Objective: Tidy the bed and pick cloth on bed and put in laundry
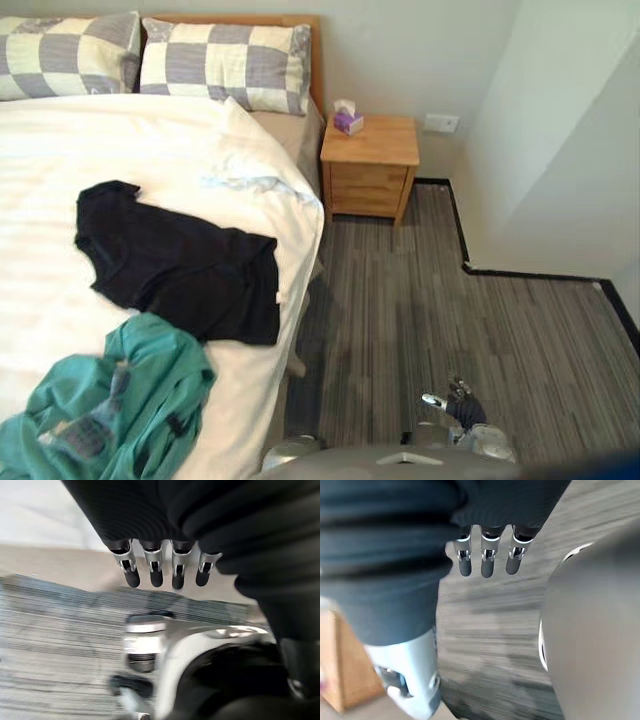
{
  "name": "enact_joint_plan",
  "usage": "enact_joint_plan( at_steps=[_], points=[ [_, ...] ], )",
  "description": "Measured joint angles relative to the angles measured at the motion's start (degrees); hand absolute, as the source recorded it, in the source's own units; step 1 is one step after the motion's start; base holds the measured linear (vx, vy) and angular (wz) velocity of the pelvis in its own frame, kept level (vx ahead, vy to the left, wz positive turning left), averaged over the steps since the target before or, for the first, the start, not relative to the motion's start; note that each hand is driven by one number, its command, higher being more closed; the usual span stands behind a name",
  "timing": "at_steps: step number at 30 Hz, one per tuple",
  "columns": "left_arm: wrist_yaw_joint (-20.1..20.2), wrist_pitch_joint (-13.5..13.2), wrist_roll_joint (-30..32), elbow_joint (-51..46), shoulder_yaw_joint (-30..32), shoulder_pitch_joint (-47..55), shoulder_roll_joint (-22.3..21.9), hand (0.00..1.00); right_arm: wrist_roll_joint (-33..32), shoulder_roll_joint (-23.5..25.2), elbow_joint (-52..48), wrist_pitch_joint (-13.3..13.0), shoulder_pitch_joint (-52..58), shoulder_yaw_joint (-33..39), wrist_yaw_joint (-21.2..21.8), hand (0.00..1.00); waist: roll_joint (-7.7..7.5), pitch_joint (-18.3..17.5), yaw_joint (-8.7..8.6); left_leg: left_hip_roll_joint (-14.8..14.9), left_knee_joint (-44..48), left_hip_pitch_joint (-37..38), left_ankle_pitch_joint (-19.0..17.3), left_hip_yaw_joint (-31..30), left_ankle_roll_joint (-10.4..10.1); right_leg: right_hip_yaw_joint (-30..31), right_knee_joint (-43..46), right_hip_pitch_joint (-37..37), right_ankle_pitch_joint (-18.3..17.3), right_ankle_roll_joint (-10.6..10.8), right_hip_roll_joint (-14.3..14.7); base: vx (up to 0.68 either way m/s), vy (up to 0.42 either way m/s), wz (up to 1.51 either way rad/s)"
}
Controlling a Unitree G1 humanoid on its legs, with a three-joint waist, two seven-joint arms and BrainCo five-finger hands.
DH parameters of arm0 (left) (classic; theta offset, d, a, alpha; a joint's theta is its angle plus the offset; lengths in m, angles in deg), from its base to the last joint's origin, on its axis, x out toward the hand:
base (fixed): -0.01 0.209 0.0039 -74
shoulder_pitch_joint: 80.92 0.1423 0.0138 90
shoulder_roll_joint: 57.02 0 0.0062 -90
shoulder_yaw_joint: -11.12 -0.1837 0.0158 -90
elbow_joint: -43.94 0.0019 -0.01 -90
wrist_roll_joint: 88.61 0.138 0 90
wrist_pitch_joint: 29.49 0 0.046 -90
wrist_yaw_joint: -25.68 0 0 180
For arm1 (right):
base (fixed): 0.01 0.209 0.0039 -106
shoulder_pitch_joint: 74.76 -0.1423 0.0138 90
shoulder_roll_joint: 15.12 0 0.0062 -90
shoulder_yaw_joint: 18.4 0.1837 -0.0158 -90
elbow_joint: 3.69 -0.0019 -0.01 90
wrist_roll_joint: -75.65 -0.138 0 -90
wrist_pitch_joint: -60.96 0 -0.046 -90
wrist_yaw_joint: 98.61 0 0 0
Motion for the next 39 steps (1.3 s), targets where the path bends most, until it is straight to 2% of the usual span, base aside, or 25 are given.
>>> enact_joint_plan(
  at_steps=[2,3,5,6,7,8,9,12,13,14,15,17,20,21,22,23,25,26,28,29,30,32,34,37,39],
  points=[
    [-0.93,0.0,0.05,0.43,0.98,-1.78,0.13,0.0,-0.35,0.48,-0.39,-0.14,-0.53,0.19,-0.02,0.0,-0.39,0.9,-0.49,1.58,-0.48,2.09,-2.57,0.52,-1.21,-1.27,-14.57,-1.4,7.12,-0.46,0.71,0.33,-0.275,-0.24],
    [-0.89,0.0,0.17,0.58,2.79,-2.03,-0.13,0.0,-0.84,0.62,-0.67,-0.55,-0.53,0.2,-0.05,0.0,-0.82,1.16,-0.62,1.95,-0.67,3.47,-4.14,1.06,-2.48,-1.24,-25.3,-1.44,13.11,0.62,0.71,0.43,-0.331,-0.28],
    [-0.96,-0.1,0.81,0.68,4.97,-2.39,-0.79,0.0,-1.29,0.74,-0.97,-1.14,-0.52,0.65,-0.23,0.0,-1.3,2.52,-0.91,2.32,-0.94,6.5,-6.69,1.39,-4.32,-1.59,-27.31,-1.8,20.18,0.57,0.01,0.49,-0.329,-0.2],
    [-1.14,-0.09,1.1,0.87,4.97,-2.95,-1.3,0.0,-1.28,-0.05,-1.18,-1.22,-1.19,0.85,-0.42,0.0,0.49,3.63,-0.96,3.71,-1.26,7.95,-7.24,1.41,-4.02,-2.55,-24.32,-2.08,19.72,-0.5,1.19,0.41,-0.223,-0.12],
    [-1.88,-0.11,1.2,0.88,5.11,-3.09,-2.15,0.0,-0.98,-0.24,-1.63,-1.73,-1.78,0.91,-1.0,0.0,1.72,4.08,-0.99,4.65,-0.44,8.07,-6.68,1.53,-4.45,-2.7,-20.54,-3.33,17.0,-4.29,2.33,0.49,-0.249,-0.06],
    [-2.05,-0.15,1.32,0.89,5.36,-3.32,-2.43,0.0,-0.94,-0.3,-1.57,-2.05,-2.14,1.03,-1.41,0.0,2.3,4.49,-1.17,4.73,0.76,8.51,-6.02,1.87,-4.37,-2.67,-17.46,-3.52,14.32,-5.36,2.62,0.44,-0.245,-0.07],
    [-2.14,-0.18,1.72,0.89,6.33,-3.23,-2.68,0.0,-0.99,-0.13,-1.14,-2.09,-2.11,1.12,-1.8,0.0,1.89,4.47,-1.08,5.52,2.9,9.02,-4.75,2.32,-4.31,-2.74,-14.05,-3.39,10.93,-5.66,2.83,0.5,-0.316,-0.03],
    [-2.26,-1.04,2.0,0.4,8.85,-2.05,-3.29,0.0,0.13,-0.35,-0.05,-1.05,-2.44,0.4,-2.05,0.0,2.27,4.23,-0.55,8.79,18.85,5.1,-2.79,-1.84,-6.11,-3.46,-13.9,1.29,8.11,-7.16,4.94,0.36,-0.276,-0.04],
    [-2.11,-1.78,1.4,-0.13,11.04,-1.76,-4.55,0.0,1.13,-1.33,0.98,-0.09,-2.86,-1.22,-2.05,0.0,3.07,4.09,-0.51,10.36,32.35,-0.91,1.66,-6.51,-7.98,-3.59,-16.93,4.62,7.92,-7.33,7.06,0.37,-0.211,-0.39],
    [-2.1,-3.03,0.21,-1.17,12.08,-1.32,-5.71,0.0,2.72,-2.76,1.62,0.78,-2.84,-4.16,-1.5,0.0,4.05,4.11,0.8,11.27,44.11,-6.23,10.2,-10.21,-9.66,-2.01,-22.12,9.16,7.86,-7.54,9.54,0.31,-0.074,-0.56],
    [-2.01,-3.9,-0.16,-1.43,12.09,-0.7,-6.13,0.0,3.35,-3.3,1.74,1.26,-2.89,-5.45,-1.18,0.0,4.53,4.18,1.49,11.59,49.2,-8.62,9.32,-10.68,-9.76,-1.61,-24.11,11.09,7.88,-7.66,10.23,0.34,0.029,-0.62],
    [-1.65,-5.58,-0.48,-3.12,11.76,-0.39,-6.86,0.0,5.95,-3.51,3.15,2.73,-3.51,-6.18,-0.13,0.0,4.63,4.41,2.48,10.34,57.49,-18.33,-0.25,-8.79,-6.19,0.56,-28.03,16.48,7.85,-7.65,10.71,0.33,0.018,-0.4],
    [-0.38,-7.18,-2.88,-4.74,11.42,0.07,-6.95,0.0,7.94,-3.43,3.39,3.73,-3.16,-6.95,0.5,0.0,4.15,4.37,4.05,6.25,38.89,-21.15,-1.21,-3.68,-4.79,0.59,-30.68,20.24,8.17,-7.1,8.78,0.29,0.046,-0.4],
    [-0.19,-7.24,-4.27,-5.16,11.15,-0.05,-7.15,0.0,8.11,-3.82,2.44,3.94,-3.22,-7.89,1.0,0.0,4.84,4.0,3.75,4.71,22.48,-20.93,5.76,0.08,-4.5,-0.22,-30.99,20.61,8.31,-6.65,8.81,0.41,0.143,0.04],
    [-0.47,-6.89,-4.21,-4.96,10.28,0.03,-7.48,0.0,8.1,-4.36,1.66,3.92,-3.03,-8.07,1.17,0.0,6.41,3.14,3.61,4.53,13.24,-21.63,13.79,5.04,1.24,-1.72,-31.04,21.01,7.59,-5.81,9.77,0.44,0.167,0.35],
    [-0.45,-6.82,-4.13,-4.96,9.9,-0.23,-6.68,0.0,8.1,-3.92,1.71,3.99,-3.08,-8.03,1.12,0.0,6.0,2.58,3.25,3.93,11.9,-20.83,13.35,7.38,2.62,-3.06,-31.28,21.56,7.43,-5.6,9.05,0.5,0.179,0.92],
    [-0.34,-6.47,-4.93,-4.86,9.72,-0.47,-4.72,0.0,7.88,-2.19,1.94,4.0,-2.01,-7.47,0.8,0.0,2.49,0.84,3.07,-0.04,4.59,-20.12,13.09,12.77,2.52,-8.93,-32.75,23.2,6.82,-4.55,6.21,0.41,0.14,1.29],
    [-0.51,-6.08,-5.81,-4.88,10.14,-0.43,-4.88,0.0,7.83,-1.92,1.94,4.04,-1.76,-7.34,0.53,0.0,2.3,0.65,3.37,-0.71,3.89,-19.73,12.28,13.74,3.05,-10.03,-32.5,23.46,6.44,-3.99,5.76,0.34,0.138,1.13],
    [-1.29,-5.36,-7.68,-4.87,11.42,-0.43,-4.89,0.0,8.05,-1.31,3.09,4.82,-1.49,-7.49,-0.16,0.0,1.01,-0.11,5.44,-5.87,1.08,-17.38,9.5,12.0,4.36,-12.22,-29.83,25.2,3.13,-0.28,1.98,0.34,0.14,0.87],
    [-1.95,-5.13,-8.14,-4.82,11.29,-0.39,-5.1,0.0,8.11,-1.34,3.53,5.0,-2.0,-7.58,-0.18,0.0,1.28,-0.05,5.65,-6.79,0.37,-16.17,8.65,11.6,4.91,-12.09,-25.94,24.87,1.81,1.4,0.48,0.34,0.145,0.64],
    [-3.05,-4.6,-8.46,-3.96,10.88,-0.4,-5.36,0.0,8.78,-1.56,3.75,5.13,-2.7,-8.0,-0.25,0.0,1.98,-0.36,5.44,-8.4,-0.7,-13.62,7.54,10.59,5.39,-11.01,-13.27,21.68,-0.23,3.03,-3.38,0.33,0.161,0.43],
    [-3.45,-4.26,-8.57,-3.31,8.52,-0.4,-4.39,0.0,10.14,-0.98,3.15,4.77,-3.63,-8.19,-0.4,0.0,1.73,-0.24,4.87,-10.67,-1.76,-9.49,6.09,7.85,6.68,-7.42,6.59,14.82,0.42,0.7,-8.06,0.34,0.128,0.56],
    [-3.44,-3.75,-8.84,-3.18,4.84,-0.2,-2.82,0.0,10.64,-0.19,3.14,4.63,-4.5,-8.02,-0.54,0.0,1.37,-0.05,3.42,-11.22,-1.15,-5.99,4.33,2.76,7.22,-5.45,11.92,11.67,-2.15,1.19,-7.03,0.41,-0.014,1.17],
    [-3.25,-3.29,-10.64,-1.9,3.3,-0.21,-2.21,0.0,10.78,-0.27,2.48,3.74,-4.51,-8.06,-0.62,0.0,1.59,0.04,1.71,-10.13,0.09,-4.29,3.48,-7.6,7.38,-4.1,2.17,7.94,-3.68,-0.05,-2.13,0.38,-0.12,1.77],
    [-3.0,-3.29,-10.75,-1.83,2.79,-0.31,-1.93,0.0,10.06,-0.73,2.31,3.36,-4.28,-8.05,-0.89,0.0,1.67,0.16,1.55,-9.4,0.88,-4.45,2.88,-16.17,6.99,2.06,-7.54,5.9,-2.31,0.38,1.77,0.35,-0.207,2.34]
  ],
)
